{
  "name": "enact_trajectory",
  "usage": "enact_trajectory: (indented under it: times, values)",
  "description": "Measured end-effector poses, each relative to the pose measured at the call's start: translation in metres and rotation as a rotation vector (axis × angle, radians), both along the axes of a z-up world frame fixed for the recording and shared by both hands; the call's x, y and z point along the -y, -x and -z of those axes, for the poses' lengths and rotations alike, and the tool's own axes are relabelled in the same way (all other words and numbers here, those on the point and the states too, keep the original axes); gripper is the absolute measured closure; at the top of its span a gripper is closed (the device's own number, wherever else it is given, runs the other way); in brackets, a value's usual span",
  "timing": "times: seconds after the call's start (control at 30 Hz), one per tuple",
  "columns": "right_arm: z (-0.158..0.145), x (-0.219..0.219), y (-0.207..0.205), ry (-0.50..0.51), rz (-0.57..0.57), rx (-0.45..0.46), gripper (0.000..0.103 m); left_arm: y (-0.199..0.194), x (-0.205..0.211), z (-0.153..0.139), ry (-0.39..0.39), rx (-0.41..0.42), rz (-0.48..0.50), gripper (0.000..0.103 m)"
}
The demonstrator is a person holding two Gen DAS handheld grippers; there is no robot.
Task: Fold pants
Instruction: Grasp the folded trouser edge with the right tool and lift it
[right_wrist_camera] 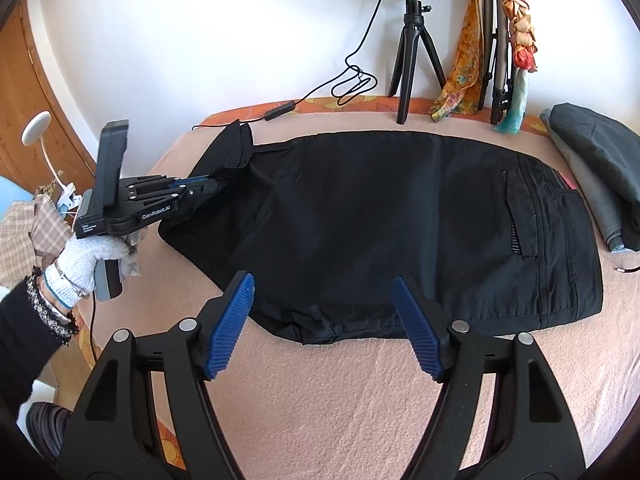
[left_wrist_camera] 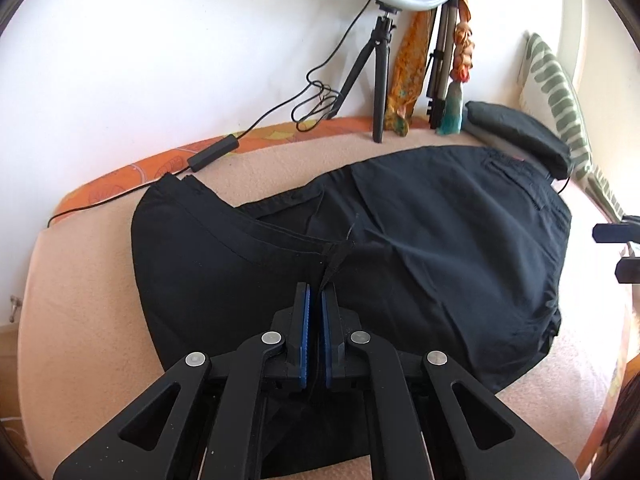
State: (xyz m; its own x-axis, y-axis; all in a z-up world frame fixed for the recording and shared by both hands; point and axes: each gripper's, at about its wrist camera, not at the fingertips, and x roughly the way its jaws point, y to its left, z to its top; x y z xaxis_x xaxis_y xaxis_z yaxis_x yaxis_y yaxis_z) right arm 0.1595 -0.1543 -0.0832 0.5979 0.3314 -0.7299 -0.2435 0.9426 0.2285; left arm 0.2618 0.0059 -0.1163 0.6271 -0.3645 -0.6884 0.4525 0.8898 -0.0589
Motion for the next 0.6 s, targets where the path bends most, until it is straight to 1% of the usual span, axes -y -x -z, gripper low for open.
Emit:
enact_trajectory:
  times: [0.07, 0.1, 0.13, 0.2, 0.27, 0.33, 0.37, 0.47, 0.5, 0.6]
  values:
    - [0.001, 0.0, -0.015, -0.048, -0.01, -0.031, 0.025, 0.006, -0.002, -0.007, 0.041, 0.015, 0.006, 0.099]
    - [0.001, -0.001, -0.026, -0.089, -0.019, -0.048, 0.023, 0.009, -0.003, -0.01, 0.068, 0.013, 0.011, 0.099]
    - [0.002, 0.0, -0.037, -0.137, -0.028, -0.067, 0.021, 0.012, -0.004, -0.011, 0.09, 0.015, 0.012, 0.099]
    - [0.008, -0.001, -0.066, -0.25, -0.044, -0.119, 0.019, 0.016, -0.005, -0.014, 0.138, 0.007, 0.016, 0.099]
    - [0.02, -0.007, -0.097, -0.37, -0.053, -0.189, 0.019, 0.021, -0.006, -0.018, 0.171, 0.006, 0.024, 0.099]
    - [0.038, -0.021, -0.13, -0.488, -0.069, -0.272, 0.019, 0.026, -0.005, -0.023, 0.198, 0.017, 0.031, 0.099]
    - [0.047, -0.03, -0.145, -0.529, -0.074, -0.31, 0.019, 0.028, -0.005, -0.026, 0.21, 0.022, 0.034, 0.099]
    - [0.075, -0.059, -0.181, -0.617, -0.074, -0.406, 0.019, 0.032, -0.005, -0.031, 0.243, 0.018, 0.046, 0.099]
    - [0.082, -0.067, -0.19, -0.637, -0.065, -0.428, 0.019, 0.033, -0.003, -0.032, 0.237, 0.016, 0.052, 0.099]
    - [0.096, -0.086, -0.209, -0.664, -0.048, -0.452, 0.019, 0.035, 0.003, -0.032, 0.23, 0.009, 0.073, 0.099]
